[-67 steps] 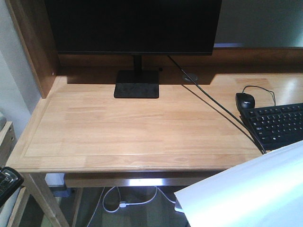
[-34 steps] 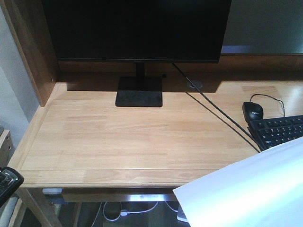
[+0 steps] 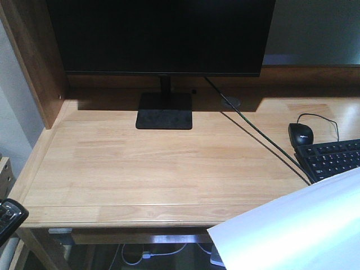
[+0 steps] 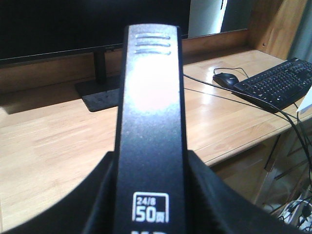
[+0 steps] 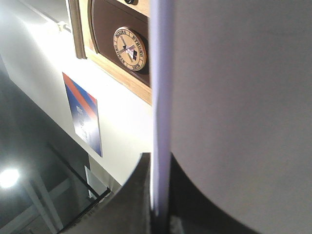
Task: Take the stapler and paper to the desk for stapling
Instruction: 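Lower the left gripper with the stapler toward the desk surface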
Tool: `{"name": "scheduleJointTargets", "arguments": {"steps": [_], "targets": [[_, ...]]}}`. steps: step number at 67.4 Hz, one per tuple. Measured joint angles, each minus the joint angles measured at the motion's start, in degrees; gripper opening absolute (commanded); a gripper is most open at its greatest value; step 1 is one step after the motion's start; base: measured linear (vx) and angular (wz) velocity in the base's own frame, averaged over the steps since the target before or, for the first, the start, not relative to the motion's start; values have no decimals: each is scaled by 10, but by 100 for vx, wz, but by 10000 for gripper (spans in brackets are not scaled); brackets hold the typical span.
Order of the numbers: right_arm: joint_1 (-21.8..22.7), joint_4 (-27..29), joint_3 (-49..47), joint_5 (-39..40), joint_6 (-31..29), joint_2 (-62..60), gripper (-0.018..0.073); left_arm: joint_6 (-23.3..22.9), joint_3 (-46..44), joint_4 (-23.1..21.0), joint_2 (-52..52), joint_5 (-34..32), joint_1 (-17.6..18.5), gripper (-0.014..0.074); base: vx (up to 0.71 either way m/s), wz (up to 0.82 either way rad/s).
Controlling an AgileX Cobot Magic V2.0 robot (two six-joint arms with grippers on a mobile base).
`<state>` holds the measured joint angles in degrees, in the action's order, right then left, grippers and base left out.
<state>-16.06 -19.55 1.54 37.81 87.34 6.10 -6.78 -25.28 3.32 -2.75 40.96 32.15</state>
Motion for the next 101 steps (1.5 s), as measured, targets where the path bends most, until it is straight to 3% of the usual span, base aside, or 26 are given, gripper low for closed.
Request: {"name": "scheduleJointTargets", "arguments": {"steps": [60, 81, 101], "targets": [[0, 0, 0, 0, 0, 0, -2, 0, 0, 1, 0, -1, 0, -6, 0, 0], [0, 0, 0, 0, 0, 0, -2, 5, -5, 58, -30, -42, 0, -6, 0, 0], [0, 0, 0, 0, 0, 0, -2, 7, -108, 164, -262, -97, 0, -6, 0, 0]]}}
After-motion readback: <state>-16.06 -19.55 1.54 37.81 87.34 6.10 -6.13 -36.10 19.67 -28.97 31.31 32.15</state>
